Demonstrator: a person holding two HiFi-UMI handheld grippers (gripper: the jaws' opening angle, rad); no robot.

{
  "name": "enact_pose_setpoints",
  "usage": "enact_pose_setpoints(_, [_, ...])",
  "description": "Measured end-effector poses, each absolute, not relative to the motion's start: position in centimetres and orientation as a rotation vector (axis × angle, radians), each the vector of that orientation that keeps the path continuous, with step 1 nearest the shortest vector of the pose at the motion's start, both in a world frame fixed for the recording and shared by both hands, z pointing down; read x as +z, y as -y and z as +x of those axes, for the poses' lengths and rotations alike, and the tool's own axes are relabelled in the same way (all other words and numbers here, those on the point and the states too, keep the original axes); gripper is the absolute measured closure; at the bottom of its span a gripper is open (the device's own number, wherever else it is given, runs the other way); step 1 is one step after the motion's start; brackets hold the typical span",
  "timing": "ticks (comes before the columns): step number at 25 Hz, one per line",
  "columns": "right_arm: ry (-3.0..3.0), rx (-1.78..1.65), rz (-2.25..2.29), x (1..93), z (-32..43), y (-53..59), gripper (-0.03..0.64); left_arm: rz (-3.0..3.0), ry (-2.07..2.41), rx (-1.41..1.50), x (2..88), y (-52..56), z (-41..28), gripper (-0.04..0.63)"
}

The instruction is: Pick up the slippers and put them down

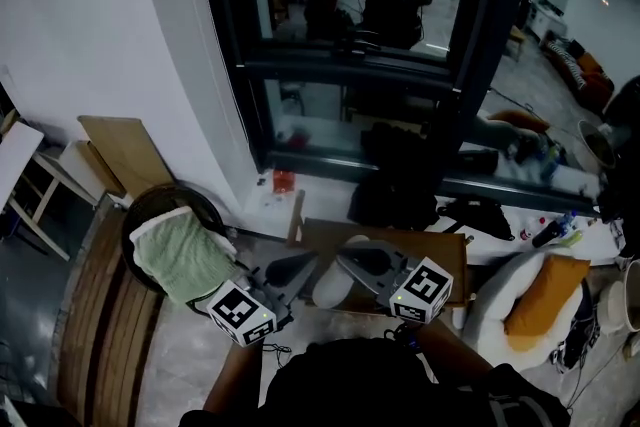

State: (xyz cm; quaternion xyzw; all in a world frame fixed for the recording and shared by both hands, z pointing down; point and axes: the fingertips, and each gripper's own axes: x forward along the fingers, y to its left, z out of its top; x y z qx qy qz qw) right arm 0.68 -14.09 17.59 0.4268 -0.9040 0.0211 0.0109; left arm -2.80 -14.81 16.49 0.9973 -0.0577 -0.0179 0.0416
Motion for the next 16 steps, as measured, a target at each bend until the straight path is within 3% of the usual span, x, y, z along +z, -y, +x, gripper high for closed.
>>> enact_pose_setpoints(16, [2.862, -0.041, 1.522, 15.8, -0.3, 15.3, 0.584, 3.093, 0.109, -0.038, 17.1, 14.9, -5.4, 0.583])
